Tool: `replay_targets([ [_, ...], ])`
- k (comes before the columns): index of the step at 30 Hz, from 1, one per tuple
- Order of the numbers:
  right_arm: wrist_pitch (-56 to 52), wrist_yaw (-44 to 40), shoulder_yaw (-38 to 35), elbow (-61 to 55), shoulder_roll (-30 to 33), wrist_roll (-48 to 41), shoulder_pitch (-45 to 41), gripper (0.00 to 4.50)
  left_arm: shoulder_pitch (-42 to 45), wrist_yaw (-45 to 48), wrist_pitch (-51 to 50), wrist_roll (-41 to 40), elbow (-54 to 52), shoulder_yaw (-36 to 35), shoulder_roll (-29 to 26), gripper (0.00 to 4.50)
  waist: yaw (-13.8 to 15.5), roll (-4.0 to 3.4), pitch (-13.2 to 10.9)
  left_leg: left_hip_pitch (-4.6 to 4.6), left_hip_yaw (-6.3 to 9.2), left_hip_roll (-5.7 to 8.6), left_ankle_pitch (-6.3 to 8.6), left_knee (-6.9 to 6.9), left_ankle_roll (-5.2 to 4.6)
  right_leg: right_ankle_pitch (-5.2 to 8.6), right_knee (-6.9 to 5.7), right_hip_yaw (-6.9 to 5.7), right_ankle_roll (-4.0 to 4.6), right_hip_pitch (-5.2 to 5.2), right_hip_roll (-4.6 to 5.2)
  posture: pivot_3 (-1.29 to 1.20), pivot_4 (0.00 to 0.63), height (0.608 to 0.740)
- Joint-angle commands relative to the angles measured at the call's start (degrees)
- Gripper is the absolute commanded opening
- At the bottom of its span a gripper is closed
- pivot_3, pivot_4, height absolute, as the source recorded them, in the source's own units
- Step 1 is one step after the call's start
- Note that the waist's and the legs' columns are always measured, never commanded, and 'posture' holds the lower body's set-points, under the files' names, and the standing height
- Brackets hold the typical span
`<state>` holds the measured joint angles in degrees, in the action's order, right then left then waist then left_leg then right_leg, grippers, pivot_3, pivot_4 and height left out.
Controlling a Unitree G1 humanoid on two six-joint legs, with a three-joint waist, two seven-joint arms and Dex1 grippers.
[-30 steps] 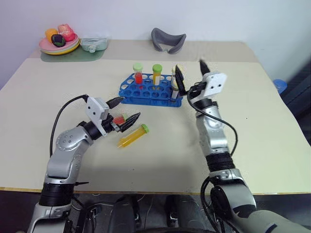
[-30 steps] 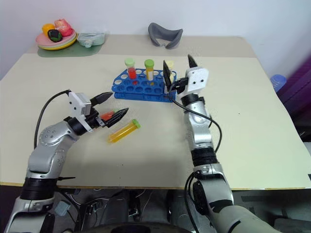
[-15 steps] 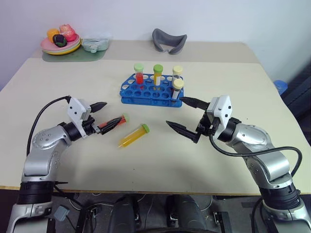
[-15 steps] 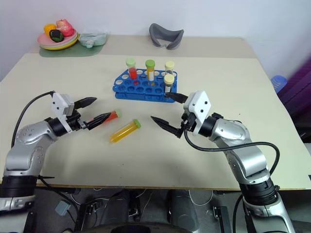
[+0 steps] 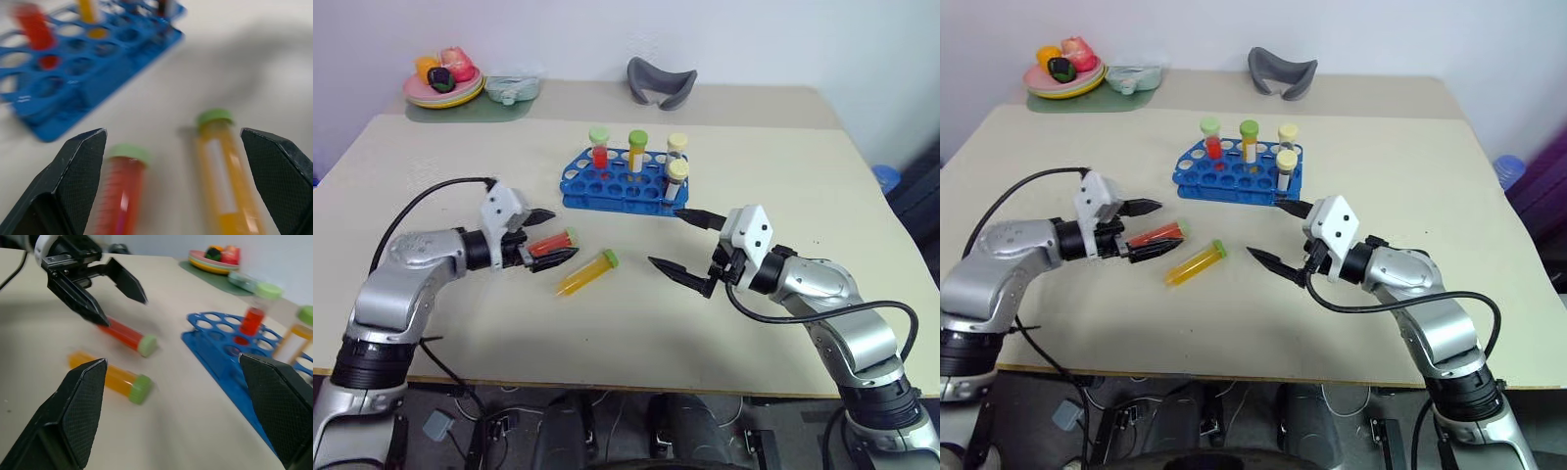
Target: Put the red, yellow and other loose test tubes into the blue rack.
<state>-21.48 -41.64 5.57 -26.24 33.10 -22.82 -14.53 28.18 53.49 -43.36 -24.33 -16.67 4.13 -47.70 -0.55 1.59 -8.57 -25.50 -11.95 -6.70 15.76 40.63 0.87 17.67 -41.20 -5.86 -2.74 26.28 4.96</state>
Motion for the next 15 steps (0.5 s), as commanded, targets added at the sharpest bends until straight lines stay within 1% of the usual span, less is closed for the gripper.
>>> replay_targets([
  [1,1.3,-1.3,-1.1,-1.3,0.6,0.2,-0.6,4.38,8.5,1.1,-10.6,2.5,-5.6,7.8,-4.6,4.5,-0.1,-0.02,0.0,-0.01,0.01,0.0,0.01,0.02,-0.01,0.0,0.0,0.0,0.0,0.0,0.0,0.0,0.15,0.689],
  [2,1.4,-1.8,-1.3,-1.2,1.1,0.2,-0.6,4.38,12.0,1.6,-15.6,2.4,-5.8,10.9,-5.5,4.5,0.0,-0.01,0.0,0.01,0.0,0.0,0.01,0.03,-0.01,0.0,-0.01,0.0,-0.01,-0.01,0.0,0.0,0.15,0.689],
  [4,1.7,-4.1,-1.6,-1.3,3.0,0.3,-0.1,4.38,18.7,1.3,-25.6,1.3,-5.2,15.5,-4.9,4.5,0.0,-0.02,0.0,-0.01,0.03,-0.01,0.01,0.08,-0.01,0.01,-0.04,-0.01,-0.01,-0.01,-0.05,0.0,0.15,0.689],
  [5,1.7,-5.7,-1.8,-1.6,4.4,0.0,0.4,4.38,21.3,1.6,-28.8,1.1,-5.1,18.0,-4.8,4.5,-0.1,-0.01,0.0,-0.02,0.04,-0.01,0.01,0.11,-0.01,0.02,-0.05,0.0,-0.01,-0.02,-0.05,0.0,0.15,0.689],
  [7,1.5,-9.1,-2.4,-2.4,7.4,-1.1,1.8,4.38,24.8,1.8,-32.8,0.6,-5.0,21.5,-4.3,4.5,-0.1,-0.02,0.0,-0.02,0.07,-0.01,0.04,0.15,-0.04,0.02,-0.05,0.0,-0.03,-0.02,-0.05,0.0,0.15,0.689],
  [10,1.6,-12.0,-3.3,-2.7,10.2,-2.1,3.1,4.38,28.1,1.9,-36.0,0.7,-3.7,25.6,-3.5,4.5,-0.2,-0.02,0.0,-0.02,0.19,-0.01,0.03,0.17,-0.04,0.04,-0.07,0.01,-0.03,-0.02,-0.1,0.0,0.15,0.689],
  [11,1.5,-12.5,-3.6,-2.5,10.6,-2.3,3.1,4.38,29.2,1.6,-37.0,0.8,-2.3,26.6,-2.5,4.5,-0.2,-0.01,0.0,-0.02,0.29,-0.01,0.03,0.21,-0.04,0.03,-0.08,0.02,-0.03,-0.03,-0.14,0.0,0.15,0.689],
  [13,1.9,-13.2,-4.7,-1.7,11.3,-2.3,3.5,4.38,33.0,-0.7,-41.1,1.7,4.3,28.7,2.2,4.5,0.1,0.0,0.0,-0.02,0.53,0.0,0.04,0.3,-0.03,0.03,-0.09,0.05,-0.03,-0.1,-0.23,0.0,0.15,0.689],
  [15,1.6,-13.7,-5.4,-1.3,11.5,-2.7,3.6,4.38,35.8,-0.9,-42.5,1.9,7.8,31.2,3.9,4.5,0.3,0.02,0.0,-0.04,0.64,0.02,0.04,0.42,-0.03,0.03,-0.11,0.01,-0.03,-0.19,-0.24,0.0,0.15,0.689],
])
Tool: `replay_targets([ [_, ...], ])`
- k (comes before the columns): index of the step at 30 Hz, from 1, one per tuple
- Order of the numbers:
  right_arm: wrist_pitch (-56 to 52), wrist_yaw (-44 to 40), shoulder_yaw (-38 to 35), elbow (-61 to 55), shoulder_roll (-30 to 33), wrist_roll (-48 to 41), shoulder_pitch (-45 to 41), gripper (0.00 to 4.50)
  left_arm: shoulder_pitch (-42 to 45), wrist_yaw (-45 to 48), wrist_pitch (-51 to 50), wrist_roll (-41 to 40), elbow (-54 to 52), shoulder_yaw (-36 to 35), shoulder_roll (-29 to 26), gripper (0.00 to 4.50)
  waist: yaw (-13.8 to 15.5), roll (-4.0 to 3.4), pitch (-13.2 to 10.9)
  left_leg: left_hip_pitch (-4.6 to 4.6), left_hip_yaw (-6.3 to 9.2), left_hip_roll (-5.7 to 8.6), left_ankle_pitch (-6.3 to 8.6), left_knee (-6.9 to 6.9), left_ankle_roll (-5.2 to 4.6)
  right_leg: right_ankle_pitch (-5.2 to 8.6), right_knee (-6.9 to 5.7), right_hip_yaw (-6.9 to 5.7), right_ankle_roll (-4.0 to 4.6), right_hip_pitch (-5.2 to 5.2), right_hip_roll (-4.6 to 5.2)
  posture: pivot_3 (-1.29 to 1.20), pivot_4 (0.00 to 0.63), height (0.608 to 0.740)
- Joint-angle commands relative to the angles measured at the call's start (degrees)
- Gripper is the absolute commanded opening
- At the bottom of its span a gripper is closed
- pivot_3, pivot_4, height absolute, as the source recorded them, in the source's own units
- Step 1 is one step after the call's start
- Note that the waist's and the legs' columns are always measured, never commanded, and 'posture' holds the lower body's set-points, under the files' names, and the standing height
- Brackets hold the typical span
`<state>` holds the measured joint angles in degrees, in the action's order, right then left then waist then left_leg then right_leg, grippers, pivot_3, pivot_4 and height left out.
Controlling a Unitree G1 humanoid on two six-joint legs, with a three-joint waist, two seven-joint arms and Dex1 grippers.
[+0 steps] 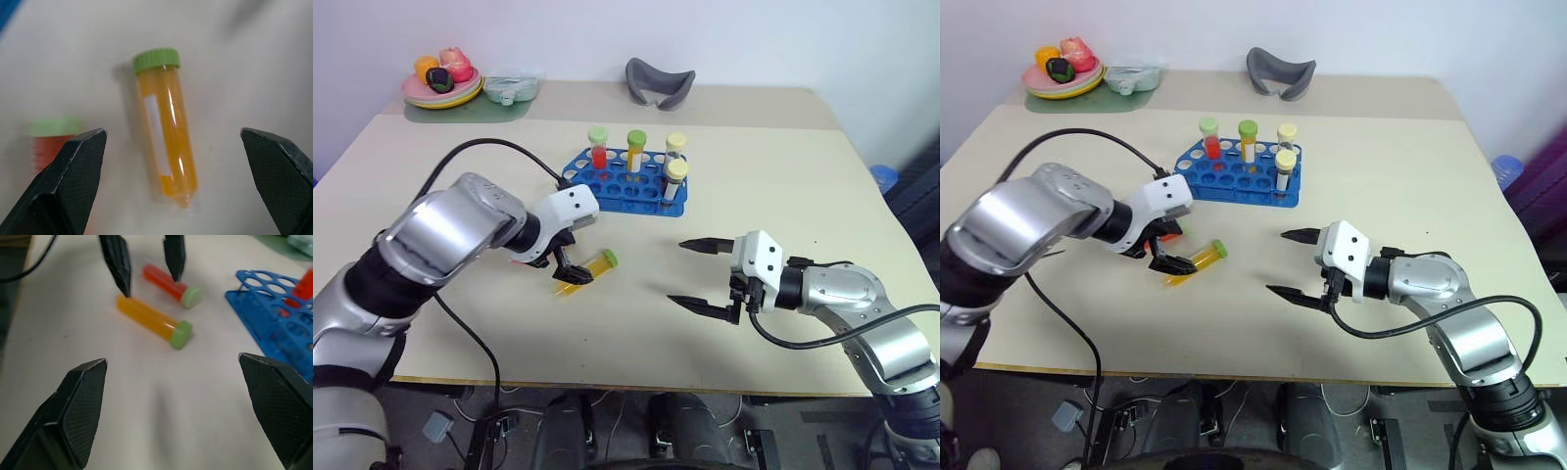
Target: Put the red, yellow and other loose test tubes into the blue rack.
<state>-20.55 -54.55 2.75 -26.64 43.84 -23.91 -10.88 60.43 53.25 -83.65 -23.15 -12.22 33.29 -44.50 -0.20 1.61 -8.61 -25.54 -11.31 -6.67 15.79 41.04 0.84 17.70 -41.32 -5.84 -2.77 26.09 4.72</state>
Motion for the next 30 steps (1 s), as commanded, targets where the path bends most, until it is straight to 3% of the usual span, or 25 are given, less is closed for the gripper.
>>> replay_targets([
  [1,0.5,-1.0,-2.9,-0.9,0.8,-1.7,0.3,4.38,4.5,-0.2,-2.3,0.6,3.5,3.7,0.4,4.5,0.0,0.01,0.0,0.0,-0.01,0.01,0.0,0.01,-0.01,0.0,0.0,0.01,0.0,0.0,0.01,0.0,0.15,0.689],
  [6,0.4,-1.5,-3.5,-1.6,1.0,-1.6,1.7,4.38,6.4,-0.9,-5.4,-1.1,3.4,7.0,1.0,4.5,-0.4,0.0,0.0,-0.01,0.16,0.03,0.01,-0.04,0.0,0.01,0.0,0.02,0.01,0.02,-0.03,0.0,0.15,0.689],
  [15,-1.6,-1.8,-3.1,-2.4,0.9,-3.1,0.1,4.38,6.7,-2.4,-3.6,-0.9,1.0,11.9,0.6,4.5,-0.2,0.0,0.0,-0.01,0.23,0.07,0.0,-0.01,0.0,0.01,-0.01,0.03,0.01,-0.02,0.0,0.0,0.15,0.689],
  [22,-2.6,-6.6,-3.8,-4.0,3.6,-6.4,1.7,4.38,7.6,-2.8,-2.0,0.6,3.6,15.9,1.1,4.5,-0.2,-0.01,0.0,0.0,0.26,0.09,0.0,0.0,0.0,0.01,0.0,0.02,0.01,-0.05,0.0,0.0,0.15,0.689],
  [30,-0.1,-6.1,-3.6,-2.7,2.6,-4.6,3.9,4.38,8.8,-1.9,-1.0,1.0,3.3,18.5,1.7,4.5,0.0,0.0,0.0,-0.01,0.28,0.1,0.0,0.0,0.0,0.01,0.0,0.02,0.01,-0.05,0.0,0.0,0.15,0.689],
])
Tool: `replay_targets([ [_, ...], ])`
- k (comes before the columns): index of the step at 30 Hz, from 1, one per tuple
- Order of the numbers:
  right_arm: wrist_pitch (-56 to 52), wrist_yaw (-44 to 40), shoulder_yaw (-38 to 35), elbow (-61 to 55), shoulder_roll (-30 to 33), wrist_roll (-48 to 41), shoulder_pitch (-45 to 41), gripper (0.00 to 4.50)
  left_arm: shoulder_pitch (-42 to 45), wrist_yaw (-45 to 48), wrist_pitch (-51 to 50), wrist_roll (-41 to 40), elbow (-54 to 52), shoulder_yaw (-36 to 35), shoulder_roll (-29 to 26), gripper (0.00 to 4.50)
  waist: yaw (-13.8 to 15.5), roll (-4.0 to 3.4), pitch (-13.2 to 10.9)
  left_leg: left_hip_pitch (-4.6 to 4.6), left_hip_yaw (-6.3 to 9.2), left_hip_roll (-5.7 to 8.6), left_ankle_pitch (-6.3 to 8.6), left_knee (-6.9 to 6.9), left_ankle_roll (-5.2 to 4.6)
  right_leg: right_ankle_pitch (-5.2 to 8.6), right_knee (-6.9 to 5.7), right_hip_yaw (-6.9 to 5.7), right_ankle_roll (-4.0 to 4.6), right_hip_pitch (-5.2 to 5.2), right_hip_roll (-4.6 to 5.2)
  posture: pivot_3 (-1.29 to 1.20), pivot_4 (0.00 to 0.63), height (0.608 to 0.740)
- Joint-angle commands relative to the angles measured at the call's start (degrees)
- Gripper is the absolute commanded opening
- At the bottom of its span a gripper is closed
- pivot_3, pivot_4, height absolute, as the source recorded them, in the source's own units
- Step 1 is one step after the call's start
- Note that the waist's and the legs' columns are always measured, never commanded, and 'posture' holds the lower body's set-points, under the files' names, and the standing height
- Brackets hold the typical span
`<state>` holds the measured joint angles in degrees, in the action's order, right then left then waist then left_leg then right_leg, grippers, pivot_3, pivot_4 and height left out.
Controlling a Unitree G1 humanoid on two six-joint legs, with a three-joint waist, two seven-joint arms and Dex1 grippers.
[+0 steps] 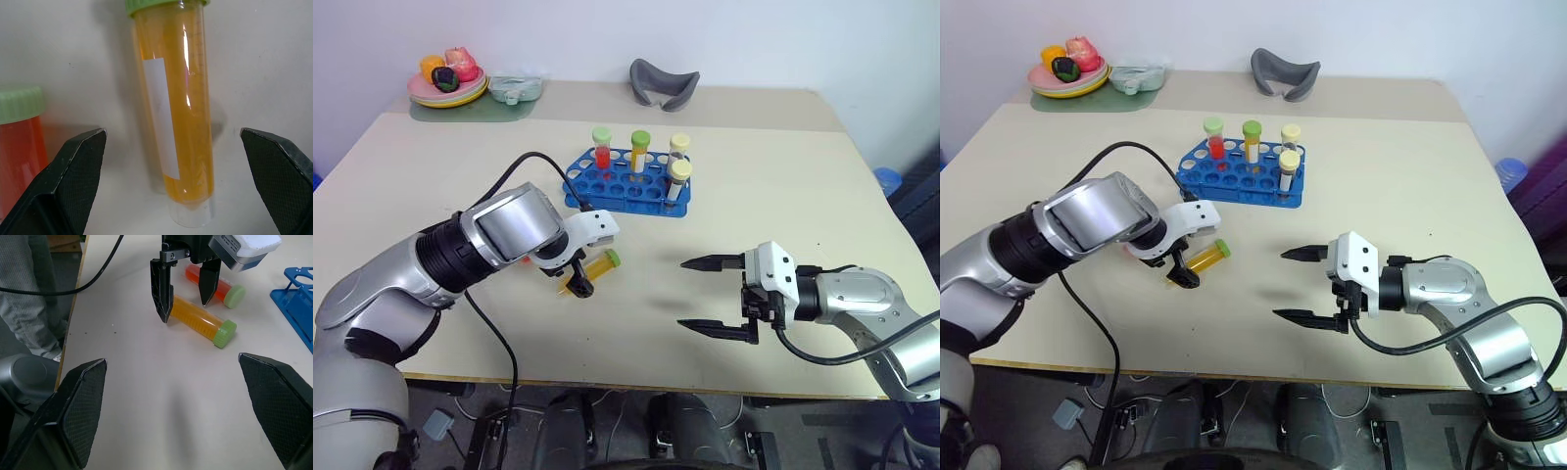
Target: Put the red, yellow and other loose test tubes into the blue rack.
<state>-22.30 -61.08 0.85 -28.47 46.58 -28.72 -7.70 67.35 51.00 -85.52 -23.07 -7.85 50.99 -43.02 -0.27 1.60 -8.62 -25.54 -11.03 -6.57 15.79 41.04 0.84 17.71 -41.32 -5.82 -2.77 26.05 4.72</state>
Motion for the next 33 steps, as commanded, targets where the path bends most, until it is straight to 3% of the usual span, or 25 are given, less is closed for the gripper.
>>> replay_targets([
  [1,1.9,0.6,-1.6,-0.9,-0.3,0.3,1.1,4.38,1.9,0.2,0.9,1.0,-1.2,1.1,0.5,4.5,0.1,0.0,0.0,0.0,0.0,0.0,0.0,0.01,0.0,0.0,0.0,0.0,0.0,0.0,0.0,0.0,0.15,0.689],
  [19,4.1,1.7,-2.0,-0.4,-1.3,-0.3,2.6,4.38,2.1,0.3,2.3,1.9,-1.8,4.8,0.4,4.5,0.9,0.0,0.0,0.03,0.05,0.04,0.0,0.05,0.0,0.0,0.0,0.0,-0.01,-0.06,0.01,0.0,0.15,0.689],
  [33,4.0,2.6,-1.4,-0.5,-2.3,-0.2,2.4,4.38,4.5,3.7,7.3,7.0,3.5,8.5,1.3,4.5,1.0,0.0,0.0,0.05,0.06,0.05,0.0,0.07,0.0,0.0,0.0,-0.01,0.0,-0.09,0.01,0.0,0.15,0.689],
])
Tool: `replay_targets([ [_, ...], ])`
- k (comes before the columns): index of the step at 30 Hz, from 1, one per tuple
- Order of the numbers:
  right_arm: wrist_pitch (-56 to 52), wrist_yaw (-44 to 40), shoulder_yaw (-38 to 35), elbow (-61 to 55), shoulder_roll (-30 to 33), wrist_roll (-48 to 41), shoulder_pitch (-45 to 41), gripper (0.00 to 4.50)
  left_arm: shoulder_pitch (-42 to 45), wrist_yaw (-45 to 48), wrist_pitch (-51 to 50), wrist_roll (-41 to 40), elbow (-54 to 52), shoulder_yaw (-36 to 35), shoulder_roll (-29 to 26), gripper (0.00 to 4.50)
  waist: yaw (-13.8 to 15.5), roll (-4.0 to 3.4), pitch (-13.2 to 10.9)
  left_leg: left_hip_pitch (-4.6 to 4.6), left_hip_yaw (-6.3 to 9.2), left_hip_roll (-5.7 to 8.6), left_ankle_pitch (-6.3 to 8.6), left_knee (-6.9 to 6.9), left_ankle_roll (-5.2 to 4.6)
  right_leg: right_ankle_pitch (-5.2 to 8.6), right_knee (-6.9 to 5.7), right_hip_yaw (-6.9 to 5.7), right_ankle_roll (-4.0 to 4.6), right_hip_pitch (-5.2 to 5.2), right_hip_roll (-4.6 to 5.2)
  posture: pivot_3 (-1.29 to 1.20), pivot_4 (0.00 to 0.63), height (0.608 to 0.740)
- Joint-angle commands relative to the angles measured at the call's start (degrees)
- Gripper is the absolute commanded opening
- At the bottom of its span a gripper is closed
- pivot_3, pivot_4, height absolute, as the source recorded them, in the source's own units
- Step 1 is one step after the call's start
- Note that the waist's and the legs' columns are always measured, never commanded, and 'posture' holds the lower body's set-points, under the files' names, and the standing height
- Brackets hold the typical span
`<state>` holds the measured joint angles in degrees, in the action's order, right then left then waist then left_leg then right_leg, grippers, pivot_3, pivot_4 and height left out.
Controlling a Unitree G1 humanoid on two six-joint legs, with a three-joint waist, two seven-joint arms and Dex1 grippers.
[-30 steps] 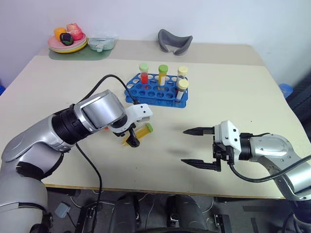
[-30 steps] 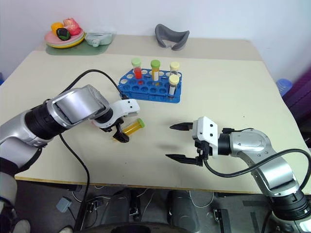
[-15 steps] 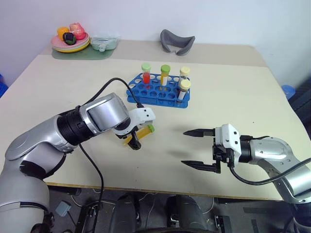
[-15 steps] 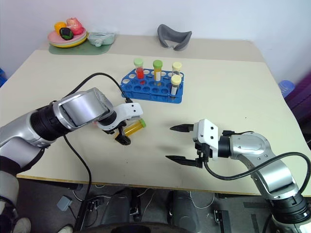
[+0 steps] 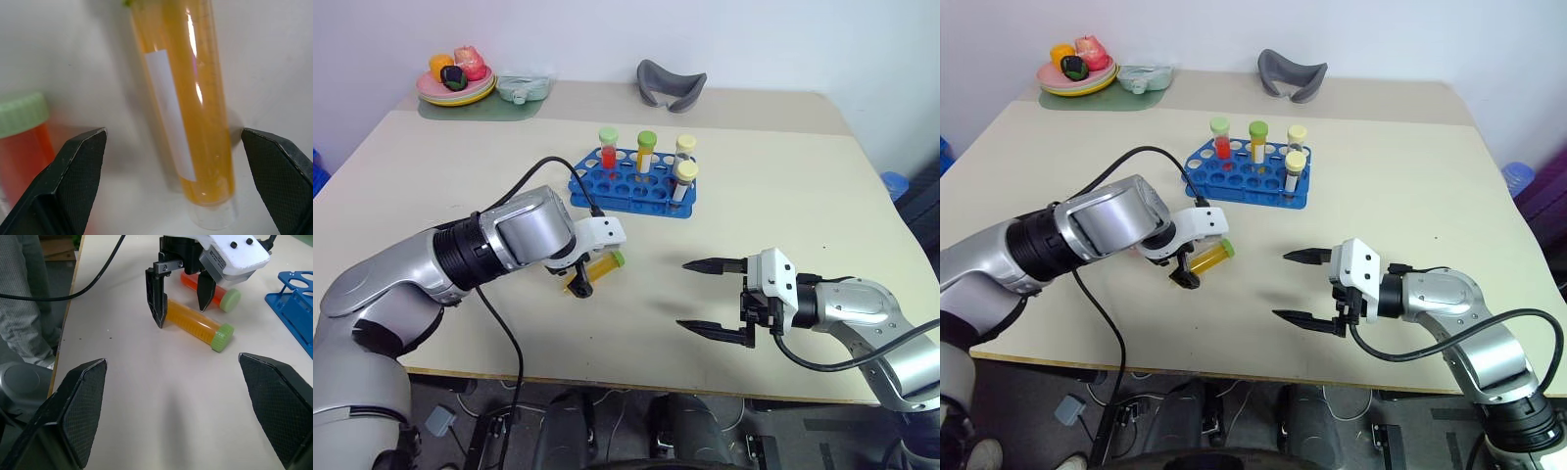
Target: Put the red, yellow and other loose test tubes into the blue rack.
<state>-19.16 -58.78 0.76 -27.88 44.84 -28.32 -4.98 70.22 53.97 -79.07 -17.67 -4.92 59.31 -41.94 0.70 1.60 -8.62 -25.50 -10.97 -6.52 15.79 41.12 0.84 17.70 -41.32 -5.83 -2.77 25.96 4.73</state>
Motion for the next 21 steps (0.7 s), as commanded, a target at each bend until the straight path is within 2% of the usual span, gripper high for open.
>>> replay_targets([
  [1,0.8,0.4,-1.3,-1.1,-0.6,-0.7,-0.3,4.38,1.6,1.0,1.0,1.9,0.7,0.2,0.2,4.5,0.0,0.0,0.0,0.0,0.0,0.0,0.0,0.0,0.0,0.0,0.0,0.0,0.0,0.0,0.0,0.0,0.15,0.689],
  [3,0.6,0.5,-1.3,-1.2,-0.6,-0.7,-0.5,4.38,1.4,1.4,1.1,2.4,0.7,0.2,0.3,4.5,0.0,0.0,0.0,0.0,0.0,0.0,0.0,0.0,0.0,0.0,0.0,0.0,0.0,0.0,0.0,0.0,0.15,0.689],
  [5,0.5,0.6,-1.3,-1.2,-0.7,-0.8,-0.6,4.45,1.1,1.6,1.0,2.7,0.1,0.4,0.1,3.96,0.0,0.0,0.0,0.0,0.0,0.0,0.0,0.0,0.0,0.0,0.0,0.0,0.0,0.0,0.0,0.0,0.15,0.689],
  [17,0.2,0.9,-1.0,-1.1,-1.0,-0.8,-1.5,4.45,0.5,3.5,1.6,4.1,-1.1,0.9,-0.6,3.96,0.0,0.0,0.0,0.0,0.0,0.0,0.0,0.0,0.0,0.0,0.0,0.0,0.0,0.0,0.0,0.0,0.15,0.689],
  [18,0.1,0.9,-1.0,-1.1,-1.1,-0.8,-1.5,4.45,0.4,3.7,1.7,4.2,-1.3,0.9,-0.7,3.42,0.0,0.0,0.0,0.0,0.01,0.0,0.0,0.0,0.0,0.0,0.0,0.0,0.0,0.0,0.0,0.0,0.15,0.689],
  [19,0.0,1.0,-0.9,-1.2,-1.1,-0.8,-1.5,4.45,0.2,3.7,1.6,4.3,-1.4,0.7,-0.6,3.16,0.0,0.0,0.0,0.0,0.0,0.0,0.0,0.01,0.0,0.0,0.0,0.0,0.0,0.0,0.0,0.0,0.15,0.689],
  [21,-0.1,1.1,-0.9,-1.4,-1.2,-0.8,-1.4,4.45,0.0,3.6,0.9,4.1,-1.5,0.1,-0.4,2.15,0.0,0.0,0.0,0.0,0.0,0.0,0.0,0.0,0.0,0.0,0.0,0.0,0.0,0.0,0.0,0.0,0.15,0.689],
])
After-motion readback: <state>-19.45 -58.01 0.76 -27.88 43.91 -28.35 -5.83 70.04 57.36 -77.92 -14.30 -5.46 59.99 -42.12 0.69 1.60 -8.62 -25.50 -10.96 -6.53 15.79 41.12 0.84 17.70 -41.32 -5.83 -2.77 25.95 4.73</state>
